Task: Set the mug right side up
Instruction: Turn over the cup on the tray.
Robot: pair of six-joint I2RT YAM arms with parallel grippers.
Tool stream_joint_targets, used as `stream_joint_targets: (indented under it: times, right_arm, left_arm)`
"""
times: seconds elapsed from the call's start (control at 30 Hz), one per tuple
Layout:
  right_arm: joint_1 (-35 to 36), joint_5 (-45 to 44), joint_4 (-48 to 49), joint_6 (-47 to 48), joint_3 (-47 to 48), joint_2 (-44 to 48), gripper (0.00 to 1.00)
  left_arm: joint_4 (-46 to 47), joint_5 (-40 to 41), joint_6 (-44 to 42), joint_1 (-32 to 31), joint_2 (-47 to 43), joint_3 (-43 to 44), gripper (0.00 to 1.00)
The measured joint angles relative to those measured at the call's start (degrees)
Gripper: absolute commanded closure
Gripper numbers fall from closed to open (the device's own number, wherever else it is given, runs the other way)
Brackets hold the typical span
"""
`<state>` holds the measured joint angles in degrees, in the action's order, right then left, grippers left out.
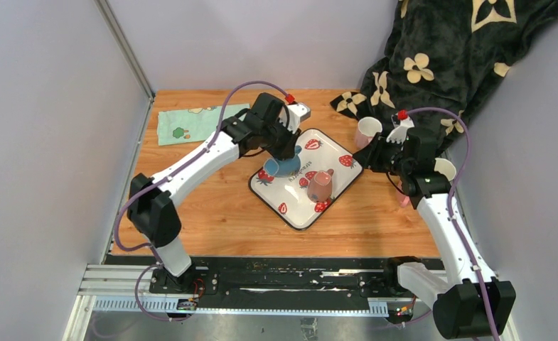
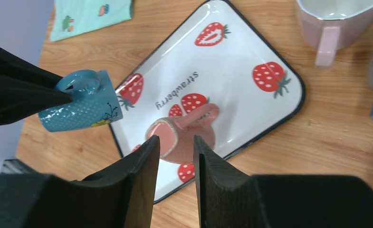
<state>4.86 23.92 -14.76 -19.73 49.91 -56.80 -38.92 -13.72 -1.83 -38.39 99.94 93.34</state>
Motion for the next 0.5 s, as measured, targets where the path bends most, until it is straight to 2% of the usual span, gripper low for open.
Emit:
stream_joint_targets:
  times: [0.3,0.5]
  right_arm:
    - [1.4,5.2,4.4,-8.2,-0.7,-0.4,0.63]
    - [2.3,4.9,6.2,-14.9,-2.6,0.0,0.62]
  left_arm:
    - [13.8,0.5,-2.1,0.0,-11.7,-12.6,1.0]
    - [26.8,5.1,-0.7,0.0,-19.8,-24.3,1.0]
